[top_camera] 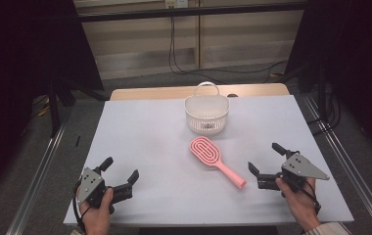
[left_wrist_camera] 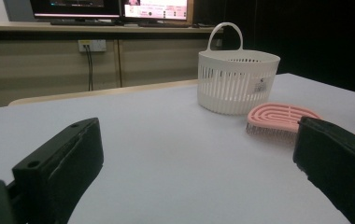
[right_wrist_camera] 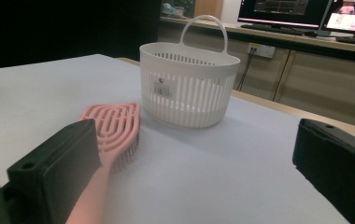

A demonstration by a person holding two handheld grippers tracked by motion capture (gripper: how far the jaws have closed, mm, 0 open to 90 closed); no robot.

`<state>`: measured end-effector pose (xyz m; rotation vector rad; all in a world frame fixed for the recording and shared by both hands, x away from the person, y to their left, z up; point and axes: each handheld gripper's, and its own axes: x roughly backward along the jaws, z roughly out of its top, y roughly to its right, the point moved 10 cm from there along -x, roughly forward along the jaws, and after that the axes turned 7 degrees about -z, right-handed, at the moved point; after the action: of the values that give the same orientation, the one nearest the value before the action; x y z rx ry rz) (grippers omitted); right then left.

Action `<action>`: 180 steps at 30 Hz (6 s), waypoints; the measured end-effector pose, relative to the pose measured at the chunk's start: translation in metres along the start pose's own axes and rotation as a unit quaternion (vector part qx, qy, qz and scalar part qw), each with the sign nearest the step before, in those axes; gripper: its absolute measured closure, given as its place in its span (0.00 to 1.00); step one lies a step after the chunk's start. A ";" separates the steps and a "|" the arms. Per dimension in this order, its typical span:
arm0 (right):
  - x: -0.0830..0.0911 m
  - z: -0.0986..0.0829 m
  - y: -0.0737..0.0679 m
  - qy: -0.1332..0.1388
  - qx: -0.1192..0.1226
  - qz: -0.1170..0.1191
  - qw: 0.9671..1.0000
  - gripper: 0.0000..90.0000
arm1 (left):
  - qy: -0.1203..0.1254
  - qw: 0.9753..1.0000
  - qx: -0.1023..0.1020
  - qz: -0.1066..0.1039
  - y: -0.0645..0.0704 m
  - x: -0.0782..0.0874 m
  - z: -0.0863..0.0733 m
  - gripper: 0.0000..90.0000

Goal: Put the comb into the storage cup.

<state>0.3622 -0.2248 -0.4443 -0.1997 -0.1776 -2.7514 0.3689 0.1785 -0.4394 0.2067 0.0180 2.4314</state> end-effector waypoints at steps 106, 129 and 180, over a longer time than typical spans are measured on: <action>-0.115 -0.005 -0.082 -0.293 0.016 0.167 0.941 0.04 | -0.011 1.000 0.000 -0.008 0.001 -0.004 -0.003 0.02; -0.124 -0.012 -0.092 -0.373 0.060 0.162 0.912 0.06 | -0.010 1.000 -0.001 -0.011 0.002 -0.005 -0.003 0.02; -0.145 -0.038 -0.103 -0.453 0.079 0.138 0.877 0.05 | -0.017 1.000 -0.004 -0.016 0.002 -0.005 -0.004 0.02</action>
<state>0.4523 -0.0843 -0.5152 -1.3398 -0.5578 -2.1350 0.3703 0.1740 -0.4439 0.2417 -0.0028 2.3947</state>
